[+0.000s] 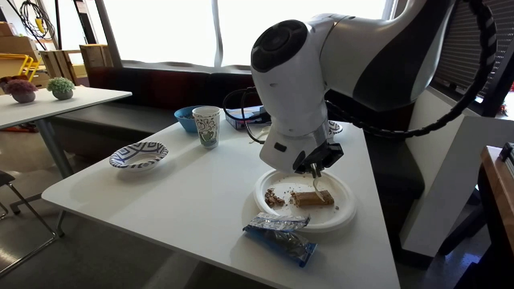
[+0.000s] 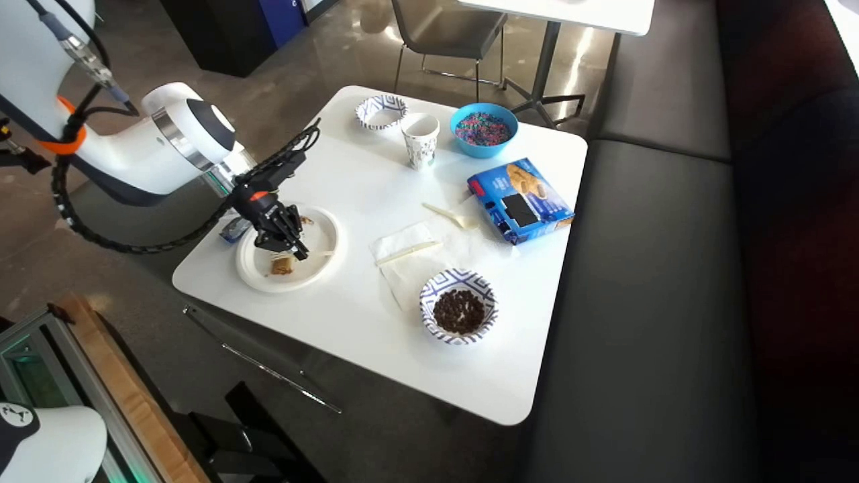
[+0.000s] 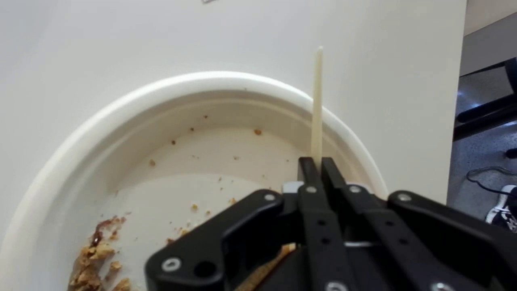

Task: Use the fork to cut a piece of the brown object

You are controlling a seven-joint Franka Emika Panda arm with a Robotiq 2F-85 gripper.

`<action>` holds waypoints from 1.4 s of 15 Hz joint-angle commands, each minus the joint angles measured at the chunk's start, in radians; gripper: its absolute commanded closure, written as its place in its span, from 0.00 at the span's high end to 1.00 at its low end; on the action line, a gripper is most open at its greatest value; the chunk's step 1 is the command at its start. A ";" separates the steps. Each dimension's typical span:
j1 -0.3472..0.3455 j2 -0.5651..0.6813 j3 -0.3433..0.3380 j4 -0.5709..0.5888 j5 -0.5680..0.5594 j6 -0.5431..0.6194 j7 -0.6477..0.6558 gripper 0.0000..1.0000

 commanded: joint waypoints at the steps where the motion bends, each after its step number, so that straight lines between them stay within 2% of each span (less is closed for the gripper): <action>1: 0.050 0.025 0.001 0.016 -0.023 -0.080 0.111 0.02; 3: 0.066 0.033 -0.001 0.015 -0.033 -0.116 0.171 0.02; 11: 0.058 0.061 -0.006 0.020 -0.062 -0.160 0.327 0.02; 18: 0.070 0.090 0.009 0.053 -0.088 -0.256 0.363 0.02; 21: 0.064 0.117 0.013 0.073 -0.096 -0.263 0.362 0.02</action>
